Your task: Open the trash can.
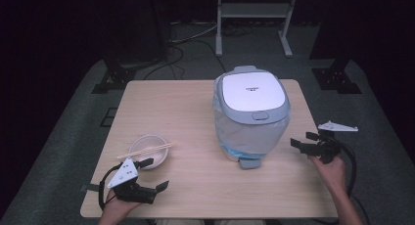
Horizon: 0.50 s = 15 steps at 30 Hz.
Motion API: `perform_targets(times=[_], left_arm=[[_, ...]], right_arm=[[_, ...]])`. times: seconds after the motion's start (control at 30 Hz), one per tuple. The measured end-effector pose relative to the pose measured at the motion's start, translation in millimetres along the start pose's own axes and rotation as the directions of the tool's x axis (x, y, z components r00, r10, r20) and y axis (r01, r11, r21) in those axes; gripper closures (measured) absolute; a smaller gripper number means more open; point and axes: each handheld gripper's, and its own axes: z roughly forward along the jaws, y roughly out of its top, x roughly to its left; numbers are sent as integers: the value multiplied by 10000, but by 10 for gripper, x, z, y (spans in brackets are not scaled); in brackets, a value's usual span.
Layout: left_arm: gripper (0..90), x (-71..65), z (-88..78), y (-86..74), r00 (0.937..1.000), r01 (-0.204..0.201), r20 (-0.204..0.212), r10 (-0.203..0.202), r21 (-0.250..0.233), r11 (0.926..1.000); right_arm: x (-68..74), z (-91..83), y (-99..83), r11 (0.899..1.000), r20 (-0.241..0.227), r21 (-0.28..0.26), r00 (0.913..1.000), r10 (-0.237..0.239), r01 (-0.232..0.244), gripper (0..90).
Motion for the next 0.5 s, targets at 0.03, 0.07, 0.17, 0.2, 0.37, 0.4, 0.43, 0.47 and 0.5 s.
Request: perform_targets(times=[0.03, 0.07, 0.17, 0.2, 0.37, 0.4, 0.43, 0.47, 0.5], left_arm=[[64, 5, -4, 3, 10000, 12, -4, -12, -24, 10000], [63, 11, -6, 6, 10000, 31, 5, -31, -48, 10000], [64, 24, -15, 11, 10000, 43, -4, -43, -77, 10000], [64, 27, -17, 11, 10000, 55, -12, -55, -91, 9999], [64, 33, -45, 23, 10000, -45, -12, 45, -130, 9999], [64, 33, -49, 27, 10000, -63, 6, 63, -149, 9999], [64, 32, -49, 29, 10000, -60, 20, 61, -180, 9998], [64, 31, -50, 32, 10000, -63, 31, 63, -187, 9998], [64, 32, -50, 34, 10000, -69, 50, 70, -189, 9998]], right_arm=[[-38, 37, 86, 9999, 184, -100, 9998, 42, -41, 164], [-49, 64, 132, 9999, 255, -93, 9997, 49, -47, 164], [-56, 145, 260, 10000, 407, -21, 9992, 33, -32, 164], [-55, 171, 300, 10000, 472, 2, 9989, 5, -6, 164], [-28, 255, 445, 10000, 755, -46, 9971, -9, 13, 164], [-20, 274, 481, 10000, 773, -39, 9970, -20, 23, 164], [-9, 298, 521, 10000, 844, -64, 9964, -67, 73, 164], [5, 330, 571, 9999, 929, -69, 9956, -132, 139, 165], [5, 330, 571, 9999, 929, -69, 9956, -132, 139, 165]])
